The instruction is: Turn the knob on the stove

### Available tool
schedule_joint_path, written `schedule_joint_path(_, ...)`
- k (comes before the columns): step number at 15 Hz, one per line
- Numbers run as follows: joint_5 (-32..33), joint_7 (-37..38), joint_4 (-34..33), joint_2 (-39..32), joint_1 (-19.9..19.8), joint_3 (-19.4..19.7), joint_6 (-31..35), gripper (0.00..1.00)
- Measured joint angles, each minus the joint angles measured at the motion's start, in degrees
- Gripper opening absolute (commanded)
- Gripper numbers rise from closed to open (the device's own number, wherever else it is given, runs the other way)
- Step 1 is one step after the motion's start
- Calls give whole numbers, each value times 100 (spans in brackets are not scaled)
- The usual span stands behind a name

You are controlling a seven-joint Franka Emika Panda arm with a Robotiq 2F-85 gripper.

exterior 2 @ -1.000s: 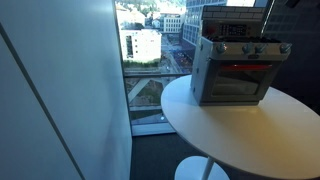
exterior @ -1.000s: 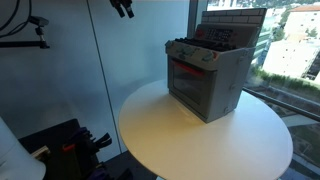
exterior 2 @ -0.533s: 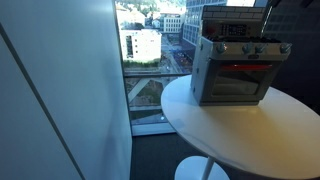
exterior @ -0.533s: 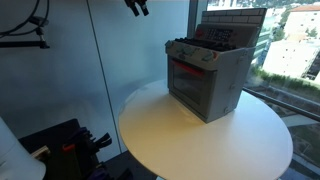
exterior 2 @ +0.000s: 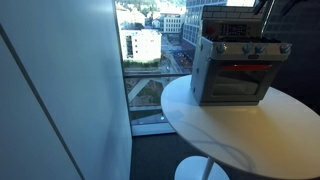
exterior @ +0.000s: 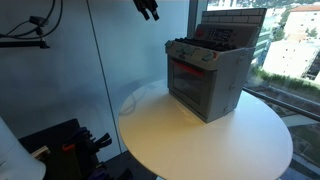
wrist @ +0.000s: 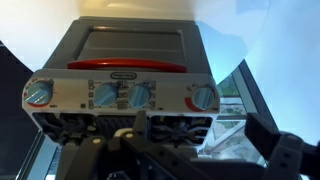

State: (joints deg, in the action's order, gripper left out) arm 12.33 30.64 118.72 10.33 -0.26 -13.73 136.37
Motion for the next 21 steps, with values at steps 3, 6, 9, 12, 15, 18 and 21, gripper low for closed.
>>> schedule_joint_path(3, 20, 65, -89, -78, 1, 13, 22, 100)
schedule_joint_path(6, 21, 71, -108, -78, 4, 13, 22, 100)
schedule_joint_path(9, 14, 78, -51, -81, 35, 82, 22, 100)
schedule_joint_path(12, -54, 84, 42, -104, 36, 186, 22, 100)
schedule_joint_path(15, -230, 84, 155, -160, 46, 276, 26, 100)
schedule_joint_path(18, -397, 80, 261, -265, 82, 335, 180, 100)
schedule_joint_path(21, -536, 69, 333, -422, 123, 374, 452, 100)
